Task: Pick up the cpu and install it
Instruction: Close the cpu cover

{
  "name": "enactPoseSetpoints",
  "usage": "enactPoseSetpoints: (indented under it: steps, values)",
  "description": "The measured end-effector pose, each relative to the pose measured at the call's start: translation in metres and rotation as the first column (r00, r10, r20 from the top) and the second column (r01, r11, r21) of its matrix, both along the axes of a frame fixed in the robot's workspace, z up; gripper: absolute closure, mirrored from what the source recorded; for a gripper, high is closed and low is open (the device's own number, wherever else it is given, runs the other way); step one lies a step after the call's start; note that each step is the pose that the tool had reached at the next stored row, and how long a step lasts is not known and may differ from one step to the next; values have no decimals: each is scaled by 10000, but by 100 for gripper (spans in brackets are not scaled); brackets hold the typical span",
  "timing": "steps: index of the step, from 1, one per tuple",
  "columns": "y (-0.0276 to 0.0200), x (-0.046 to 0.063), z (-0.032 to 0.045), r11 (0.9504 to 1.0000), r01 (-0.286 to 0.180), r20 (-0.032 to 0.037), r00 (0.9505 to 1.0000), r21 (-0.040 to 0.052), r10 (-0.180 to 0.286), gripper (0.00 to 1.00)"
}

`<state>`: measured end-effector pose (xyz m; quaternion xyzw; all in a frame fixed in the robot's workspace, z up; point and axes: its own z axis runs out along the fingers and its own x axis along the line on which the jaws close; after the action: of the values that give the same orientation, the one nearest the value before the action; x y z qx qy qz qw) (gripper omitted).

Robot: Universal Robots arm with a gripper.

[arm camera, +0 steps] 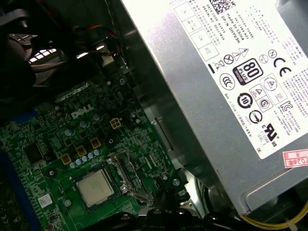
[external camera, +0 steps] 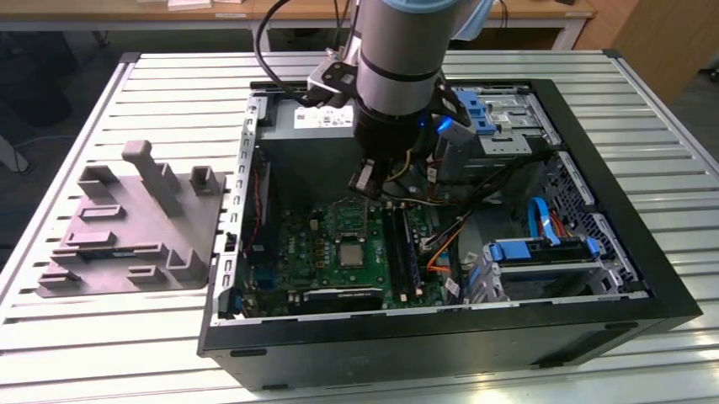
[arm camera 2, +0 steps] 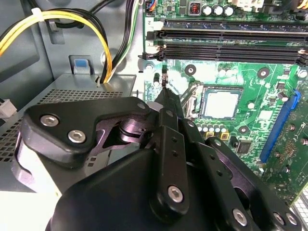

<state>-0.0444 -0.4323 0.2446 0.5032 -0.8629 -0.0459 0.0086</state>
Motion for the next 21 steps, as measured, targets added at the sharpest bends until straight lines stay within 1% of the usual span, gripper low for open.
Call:
enactPoseSetpoints:
  steps: [21]
  values:
    - [0, 0, 25, 9998, -213, -7, 9998, 1, 213, 89]
